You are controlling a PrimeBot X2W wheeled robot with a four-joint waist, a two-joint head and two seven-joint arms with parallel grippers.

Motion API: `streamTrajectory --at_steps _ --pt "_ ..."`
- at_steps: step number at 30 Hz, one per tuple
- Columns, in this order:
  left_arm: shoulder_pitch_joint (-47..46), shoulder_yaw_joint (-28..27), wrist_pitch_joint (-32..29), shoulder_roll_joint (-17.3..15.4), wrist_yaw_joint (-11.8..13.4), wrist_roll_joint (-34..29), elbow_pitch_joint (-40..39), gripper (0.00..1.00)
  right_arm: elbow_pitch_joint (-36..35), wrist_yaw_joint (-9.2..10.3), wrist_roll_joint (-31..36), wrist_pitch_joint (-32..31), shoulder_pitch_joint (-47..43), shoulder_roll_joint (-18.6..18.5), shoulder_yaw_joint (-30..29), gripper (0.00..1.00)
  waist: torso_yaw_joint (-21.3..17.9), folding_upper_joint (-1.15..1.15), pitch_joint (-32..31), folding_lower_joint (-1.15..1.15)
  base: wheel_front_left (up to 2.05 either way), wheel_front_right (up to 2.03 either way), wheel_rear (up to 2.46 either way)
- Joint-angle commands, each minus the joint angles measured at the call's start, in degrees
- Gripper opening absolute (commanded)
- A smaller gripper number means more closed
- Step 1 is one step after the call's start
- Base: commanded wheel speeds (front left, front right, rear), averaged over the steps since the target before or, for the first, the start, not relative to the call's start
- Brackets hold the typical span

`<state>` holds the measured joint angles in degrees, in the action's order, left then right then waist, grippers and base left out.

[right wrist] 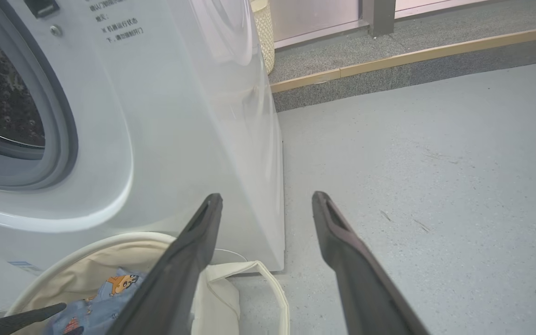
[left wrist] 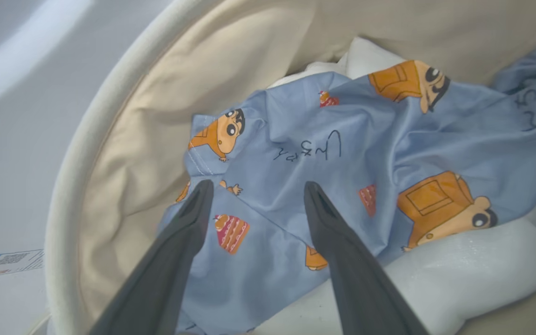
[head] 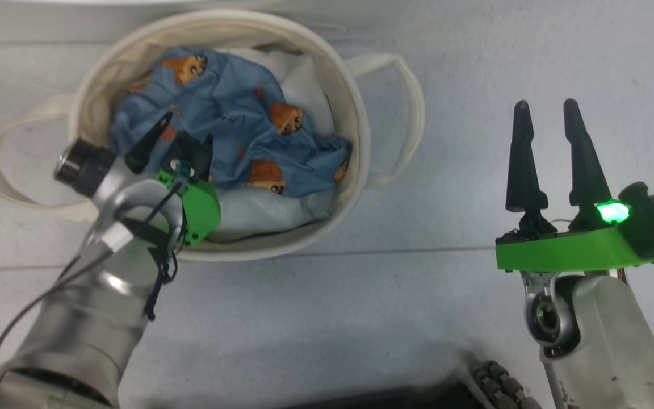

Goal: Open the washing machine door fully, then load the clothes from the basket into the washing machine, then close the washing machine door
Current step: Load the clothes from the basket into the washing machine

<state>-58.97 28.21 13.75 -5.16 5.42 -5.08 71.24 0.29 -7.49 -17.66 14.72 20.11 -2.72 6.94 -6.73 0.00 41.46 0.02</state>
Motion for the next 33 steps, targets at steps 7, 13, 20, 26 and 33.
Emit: streamTrajectory --at_steps 7,13,20,26,33 --pt "-4.89 2.24 -5.84 -1.98 -0.79 -2.70 2.03 1.00 -1.83 0.00 -0.13 0.28 0.17 -0.16 2.01 1.00 -2.16 0.00 5.47 -0.02 0.00 0.00 0.00" --pt "-8.36 6.31 -13.87 -2.82 0.67 -6.48 2.56 1.00 -1.78 0.00 -0.40 0.28 1.01 -0.16 3.00 1.00 -2.93 0.00 7.32 -0.02 0.00 0.00 0.00" --pt "-10.08 7.64 -19.65 -3.14 3.42 -7.28 2.68 1.00 -1.62 0.00 -0.76 0.28 1.28 -0.16 3.71 1.00 -3.81 0.00 8.83 -0.02 0.00 0.00 0.00" --pt "-9.26 5.86 -18.55 -1.93 3.38 -4.14 2.70 0.00 -1.66 0.00 -0.50 0.28 1.36 -0.16 3.40 1.00 -3.42 0.00 9.15 -0.02 0.00 0.00 0.00" --pt "-7.60 1.88 -11.08 -0.79 6.10 1.16 2.59 0.00 -1.22 0.00 0.27 0.28 1.30 -0.16 3.32 1.00 -1.44 0.00 6.34 -0.02 0.00 0.00 0.00"
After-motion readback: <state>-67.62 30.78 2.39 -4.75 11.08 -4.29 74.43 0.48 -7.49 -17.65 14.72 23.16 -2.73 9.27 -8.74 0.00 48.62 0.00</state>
